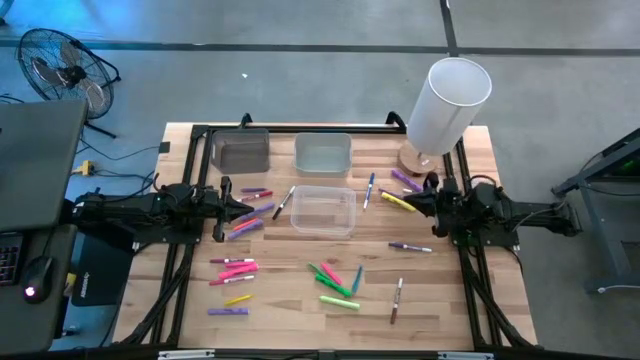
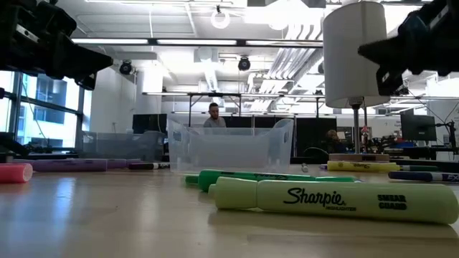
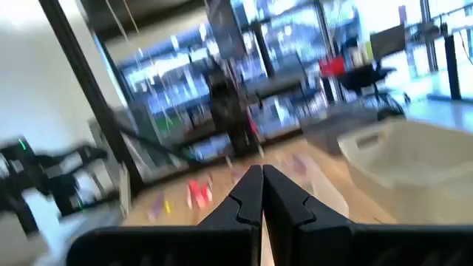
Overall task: Pick & Place Markers
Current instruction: Put the blue pen into the gray bin
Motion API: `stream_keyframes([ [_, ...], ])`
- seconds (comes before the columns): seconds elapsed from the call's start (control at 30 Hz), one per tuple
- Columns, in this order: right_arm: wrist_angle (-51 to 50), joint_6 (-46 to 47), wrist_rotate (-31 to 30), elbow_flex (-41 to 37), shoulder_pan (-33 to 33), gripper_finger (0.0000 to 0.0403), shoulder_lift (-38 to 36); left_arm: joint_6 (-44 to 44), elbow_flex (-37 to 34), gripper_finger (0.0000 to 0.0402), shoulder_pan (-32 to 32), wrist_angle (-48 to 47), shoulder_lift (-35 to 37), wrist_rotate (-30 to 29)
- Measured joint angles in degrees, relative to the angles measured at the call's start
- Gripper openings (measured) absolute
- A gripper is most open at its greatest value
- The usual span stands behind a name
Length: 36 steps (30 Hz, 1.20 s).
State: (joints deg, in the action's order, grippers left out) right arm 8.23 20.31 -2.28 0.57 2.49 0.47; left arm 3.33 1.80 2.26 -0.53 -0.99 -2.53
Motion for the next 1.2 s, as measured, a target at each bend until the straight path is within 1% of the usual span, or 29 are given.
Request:
stream_keyframes([
  [0.13,-0.1,-0.8,-6.4,2.7,-2.6,0.0000,1.1,0.0,0.0,0.0003,0.0,0.0,0.0,0.0],
  [0.27,-3.2,-3.7,-13.3,8.3,-6.6,0.0000,6.4,0.0,0.0,0.0003,0.0,0.0,0.0,0.0],
  [0.37,-6.3,-5.2,-18.5,14.2,-10.1,0.0000,13.5,0.0,0.0,0.0003,0.0,0.0,0.0,0.0],
  [0.47,-12.3,-4.9,-23.5,20.7,-13.5,0.0000,22.6,0.0,0.0,0.0003,0.0,0.0,0.0,0.0],
  [0.63,-24.6,1.6,-29.0,32.8,-17.8,0.0000,38.9,0.0,0.0,0.0003,0.0,0.0,0.0,0.0],
  [0.8,-38.6,9.9,-28.8,44.6,-19.6,0.0000,53.4,0.0,0.0,0.0003,0.0,0.0,0.0,0.0],
  [0.9,-46.7,14.3,-28.4,50.6,-19.9,0.0000,60.9,0.0,0.0,0.0003,0.0,0.0,0.0,0.0],
  [0.97,-51.4,15.9,-27.0,54.2,-19.9,0.0000,65.3,0.0,0.0,0.0003,0.0,0.0,0.0,0.0],
  [1.1,-57.8,15.3,-21.3,60.7,-20.2,0.0000,73.1,0.0,0.0,0.0003,0.0,0.0,0.0,0.0],
  [1.2,-60.3,8.5,-17.3,64.8,-22.1,0.0000,78.6,0.0,0.0,0.0003,0.0,0.0,0.0,0.0],
])
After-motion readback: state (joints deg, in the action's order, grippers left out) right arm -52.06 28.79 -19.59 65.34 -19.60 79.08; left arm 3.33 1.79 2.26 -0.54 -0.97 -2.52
